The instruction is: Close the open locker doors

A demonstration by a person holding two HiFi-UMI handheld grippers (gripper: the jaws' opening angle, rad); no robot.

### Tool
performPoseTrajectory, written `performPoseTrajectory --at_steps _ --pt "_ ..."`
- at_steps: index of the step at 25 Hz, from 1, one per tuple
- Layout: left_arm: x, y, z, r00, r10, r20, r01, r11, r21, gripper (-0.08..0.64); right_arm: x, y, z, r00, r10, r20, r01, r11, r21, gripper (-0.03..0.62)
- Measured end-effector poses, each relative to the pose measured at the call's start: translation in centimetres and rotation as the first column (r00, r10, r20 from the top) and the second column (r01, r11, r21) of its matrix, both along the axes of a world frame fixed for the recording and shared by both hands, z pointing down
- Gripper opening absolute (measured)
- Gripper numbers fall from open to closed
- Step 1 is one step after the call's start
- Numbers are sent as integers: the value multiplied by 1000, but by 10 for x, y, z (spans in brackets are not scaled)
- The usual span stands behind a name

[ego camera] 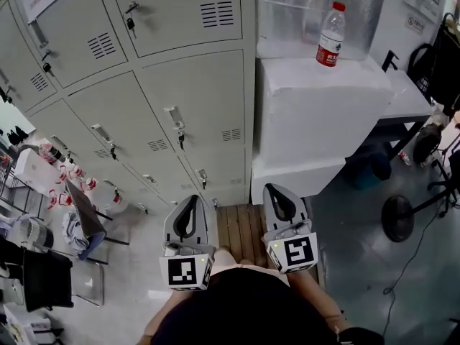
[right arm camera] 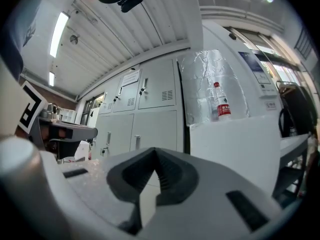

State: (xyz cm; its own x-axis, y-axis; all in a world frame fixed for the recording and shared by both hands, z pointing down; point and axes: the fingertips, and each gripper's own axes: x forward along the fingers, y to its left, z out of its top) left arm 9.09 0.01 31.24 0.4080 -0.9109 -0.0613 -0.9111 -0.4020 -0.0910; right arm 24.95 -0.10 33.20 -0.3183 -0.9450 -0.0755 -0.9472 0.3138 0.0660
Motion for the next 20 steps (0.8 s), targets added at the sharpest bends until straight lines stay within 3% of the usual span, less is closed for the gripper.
performPoseTrajectory --at_steps 7,20 --pt "-2 5 -8 1000 -12 13 11 1000 27 2 -7 5 -9 1000 -26 -5 26 999 21 0" --pt "-10 13 -4 1000 -16 18 16 1000 8 2 -20 11 -12 999 -51 -16 51 998 31 0"
